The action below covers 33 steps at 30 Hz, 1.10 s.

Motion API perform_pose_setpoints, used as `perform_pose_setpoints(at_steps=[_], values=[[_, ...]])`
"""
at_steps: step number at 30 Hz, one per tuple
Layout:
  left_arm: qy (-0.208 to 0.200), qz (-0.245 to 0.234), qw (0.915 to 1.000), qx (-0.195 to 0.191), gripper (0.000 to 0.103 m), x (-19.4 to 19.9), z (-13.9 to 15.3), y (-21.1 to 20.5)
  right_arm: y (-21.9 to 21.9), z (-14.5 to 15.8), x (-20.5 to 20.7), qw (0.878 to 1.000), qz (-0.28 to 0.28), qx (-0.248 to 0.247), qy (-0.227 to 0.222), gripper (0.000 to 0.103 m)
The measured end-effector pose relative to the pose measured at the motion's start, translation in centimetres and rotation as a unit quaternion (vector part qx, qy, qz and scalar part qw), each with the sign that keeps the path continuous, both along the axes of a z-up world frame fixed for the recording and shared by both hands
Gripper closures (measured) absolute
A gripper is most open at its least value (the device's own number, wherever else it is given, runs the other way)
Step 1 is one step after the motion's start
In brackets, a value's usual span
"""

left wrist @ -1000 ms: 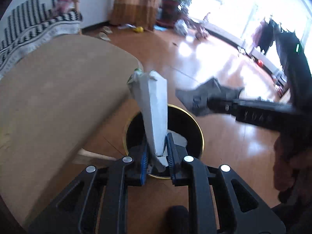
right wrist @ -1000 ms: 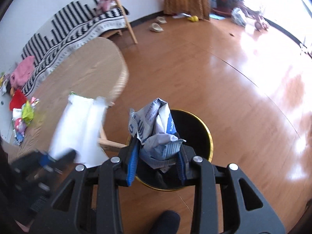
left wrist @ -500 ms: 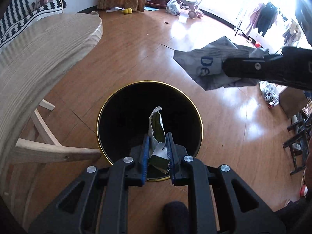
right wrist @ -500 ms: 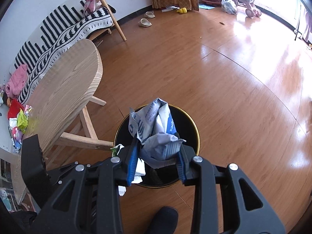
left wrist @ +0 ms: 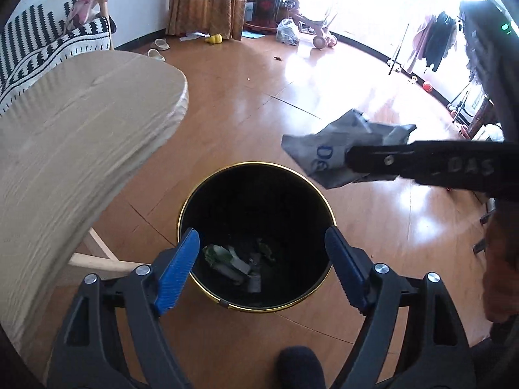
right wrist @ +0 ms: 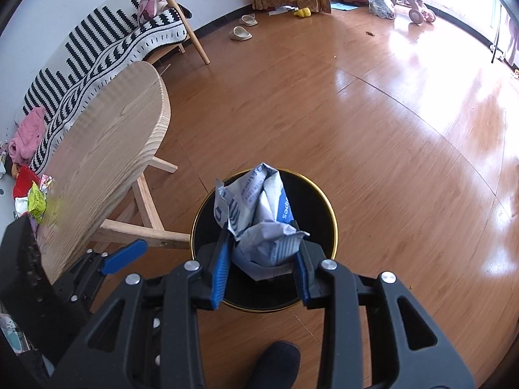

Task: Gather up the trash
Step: 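Carry both items over the bin and open both tools to drop them, then grasp the white cigarette box with the left tool while the right tool grasps the yellow-green snack bag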

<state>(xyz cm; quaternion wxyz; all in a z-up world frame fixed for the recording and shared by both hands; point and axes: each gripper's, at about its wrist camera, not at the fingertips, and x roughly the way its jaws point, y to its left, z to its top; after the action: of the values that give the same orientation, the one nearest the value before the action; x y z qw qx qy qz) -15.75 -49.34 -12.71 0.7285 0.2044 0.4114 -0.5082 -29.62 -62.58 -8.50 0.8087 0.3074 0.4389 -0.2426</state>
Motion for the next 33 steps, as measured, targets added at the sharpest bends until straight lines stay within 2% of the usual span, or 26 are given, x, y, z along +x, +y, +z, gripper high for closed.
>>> perform_pose_setpoints(at_steps=[7,9,11,18,22,26,28,33], values=[[-0.006,0.015,0.9995,-0.026,0.015,0.7,2.9,2.9,0.6,-0.2,1.6,1.000,0.005,0.001,0.010,0.068],[-0.012,0.032,0.9987,-0.037,0.015,1.5,4.1,4.4,0.7,-0.2,2.1,1.000,-0.001,-0.005,0.018,0.061],[-0.010,0.050,0.9975,-0.050,0.012,2.6,5.2,6.2,1.0,0.1,2.6,1.000,-0.006,-0.012,0.018,0.032],[-0.016,0.136,0.9885,-0.065,0.011,7.6,8.5,13.4,3.4,2.0,5.4,1.000,0.008,-0.021,-0.006,0.031],[-0.017,0.196,0.9780,-0.070,0.011,10.7,10.0,18.1,7.3,4.0,9.5,0.998,0.049,-0.027,-0.032,0.031],[-0.017,0.259,0.9628,-0.074,0.011,14.0,11.1,23.7,13.5,6.1,15.2,0.990,0.124,-0.020,-0.062,0.031],[-0.021,0.291,0.9537,-0.075,0.011,15.4,11.5,26.4,16.5,6.8,17.8,0.985,0.158,-0.018,-0.070,0.031],[-0.026,0.379,0.9224,-0.072,0.011,19.7,11.8,34.9,24.7,7.1,24.4,0.966,0.243,0.002,-0.088,0.031]])
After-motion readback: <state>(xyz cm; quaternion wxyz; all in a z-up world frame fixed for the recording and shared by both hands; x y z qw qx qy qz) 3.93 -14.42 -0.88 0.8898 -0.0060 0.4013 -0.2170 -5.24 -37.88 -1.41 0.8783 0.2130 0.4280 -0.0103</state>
